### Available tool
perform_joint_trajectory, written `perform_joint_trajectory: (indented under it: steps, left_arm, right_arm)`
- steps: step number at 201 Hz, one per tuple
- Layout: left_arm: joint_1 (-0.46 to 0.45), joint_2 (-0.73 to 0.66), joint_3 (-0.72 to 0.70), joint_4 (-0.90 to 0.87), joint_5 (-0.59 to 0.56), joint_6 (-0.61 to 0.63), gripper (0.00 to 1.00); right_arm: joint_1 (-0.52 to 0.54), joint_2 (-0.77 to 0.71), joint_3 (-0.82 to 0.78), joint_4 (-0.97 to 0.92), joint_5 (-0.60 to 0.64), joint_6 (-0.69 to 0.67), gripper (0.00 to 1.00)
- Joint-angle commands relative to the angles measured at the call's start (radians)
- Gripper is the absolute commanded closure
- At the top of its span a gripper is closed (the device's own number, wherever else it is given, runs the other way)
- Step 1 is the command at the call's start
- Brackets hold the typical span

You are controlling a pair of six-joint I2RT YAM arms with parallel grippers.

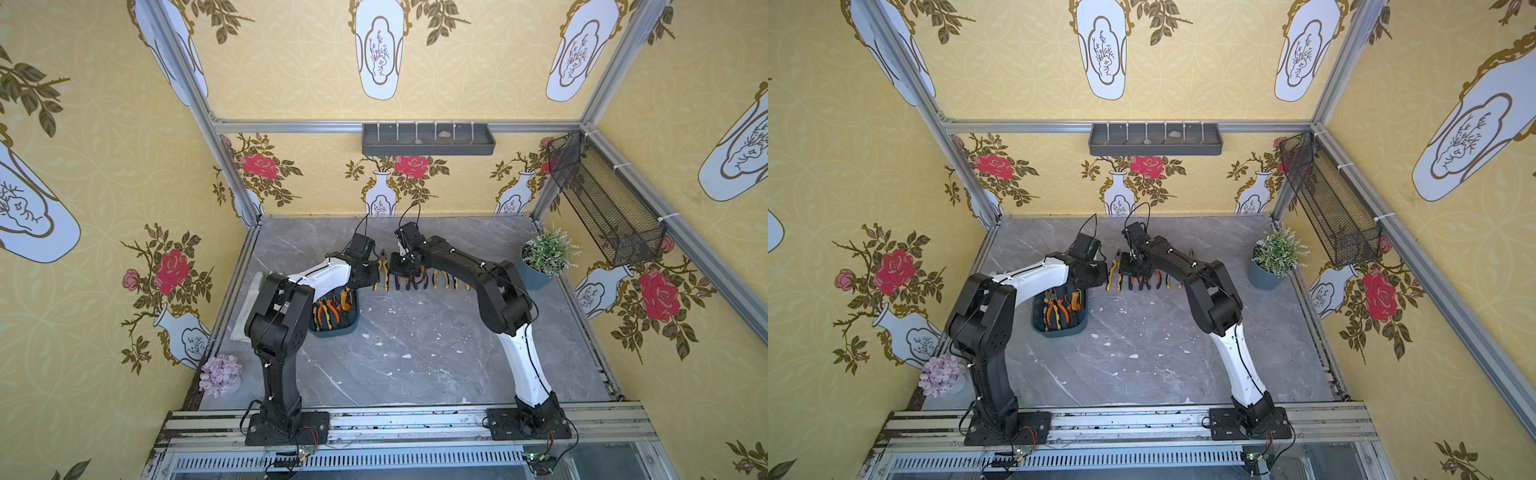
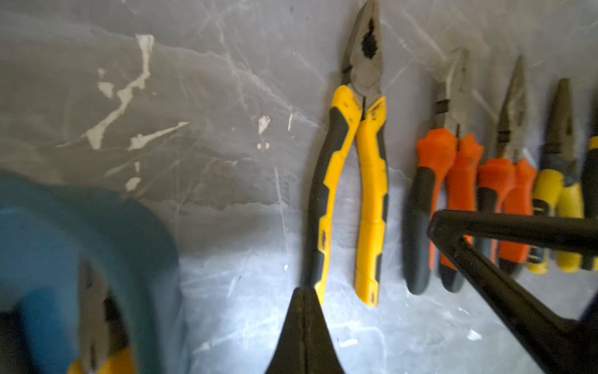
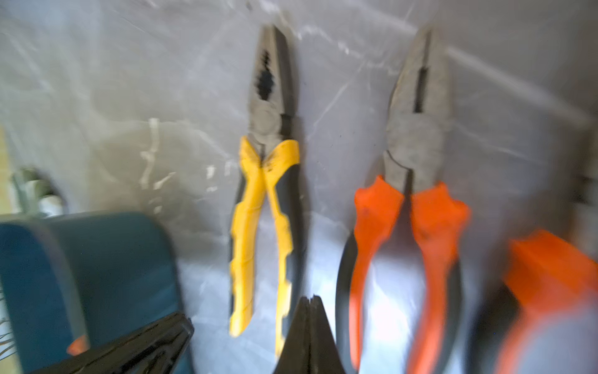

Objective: Take the pliers out of the storage box
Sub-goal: Adjust the pliers at the center of the board.

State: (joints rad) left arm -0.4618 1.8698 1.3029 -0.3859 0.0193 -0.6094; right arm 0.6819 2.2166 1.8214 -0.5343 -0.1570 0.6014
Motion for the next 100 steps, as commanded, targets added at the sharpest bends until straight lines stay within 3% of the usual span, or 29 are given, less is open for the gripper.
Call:
perform_joint_trajectory:
  steps: [1,47,100]
  left_arm:
    - [0.003,-0.085,-0.013,-0.046,-0.037,0.009,1.0]
    - [0.007,-0.297,-0.125,-0.11,-0.099,0.032,1.0]
    - [0.01,-0.467,-0.373,-0.069,-0.104,0.006,1.0]
  right_arm:
    - [-0.002,-0.114,-0.044,-0.02,0.119,-0.014,1.0]
    - [0.001,-0.331,-0.315,-0.002,0.161,0.027,0.99]
    - [0.116,-0.656,-0.818,0.218,0.25,0.076,0.95]
